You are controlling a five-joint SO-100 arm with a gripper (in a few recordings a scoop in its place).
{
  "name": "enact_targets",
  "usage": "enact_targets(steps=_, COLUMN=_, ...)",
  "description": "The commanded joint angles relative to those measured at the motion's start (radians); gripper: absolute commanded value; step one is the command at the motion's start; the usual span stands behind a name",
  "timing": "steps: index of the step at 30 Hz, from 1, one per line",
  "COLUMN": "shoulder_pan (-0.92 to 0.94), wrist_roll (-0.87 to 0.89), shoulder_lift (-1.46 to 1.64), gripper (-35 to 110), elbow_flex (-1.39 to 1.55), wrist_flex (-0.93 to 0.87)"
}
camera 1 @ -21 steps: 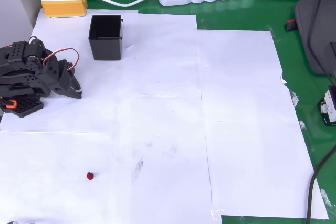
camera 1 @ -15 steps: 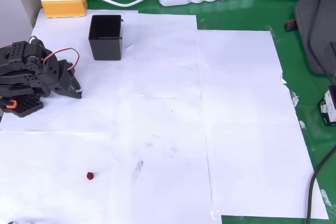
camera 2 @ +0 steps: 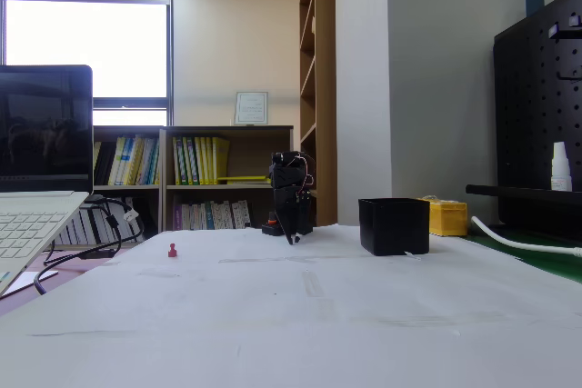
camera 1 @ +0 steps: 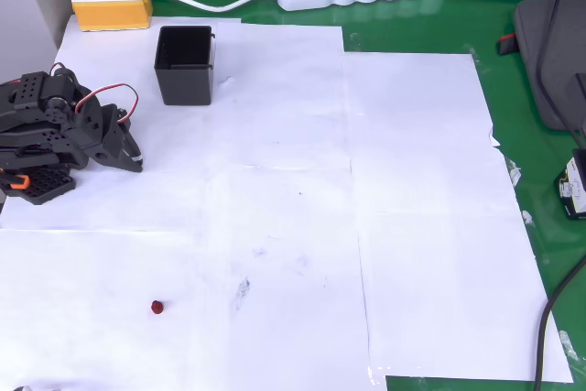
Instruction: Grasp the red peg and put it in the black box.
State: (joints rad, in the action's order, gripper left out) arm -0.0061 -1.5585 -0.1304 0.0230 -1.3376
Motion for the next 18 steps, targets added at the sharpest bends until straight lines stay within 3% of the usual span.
enact_targets(steps=1, shoulder_pan=0.008, wrist_roll=-0.003, shoulder_lift=-0.095, gripper=1, elbow_flex=-0.083, wrist_flex=-0.089)
enact_targets(steps=18, shoulder_pan=0.043, wrist_roll=0.015, shoulder_lift=-0.095, gripper=1, elbow_flex=-0.083, wrist_flex=-0.080)
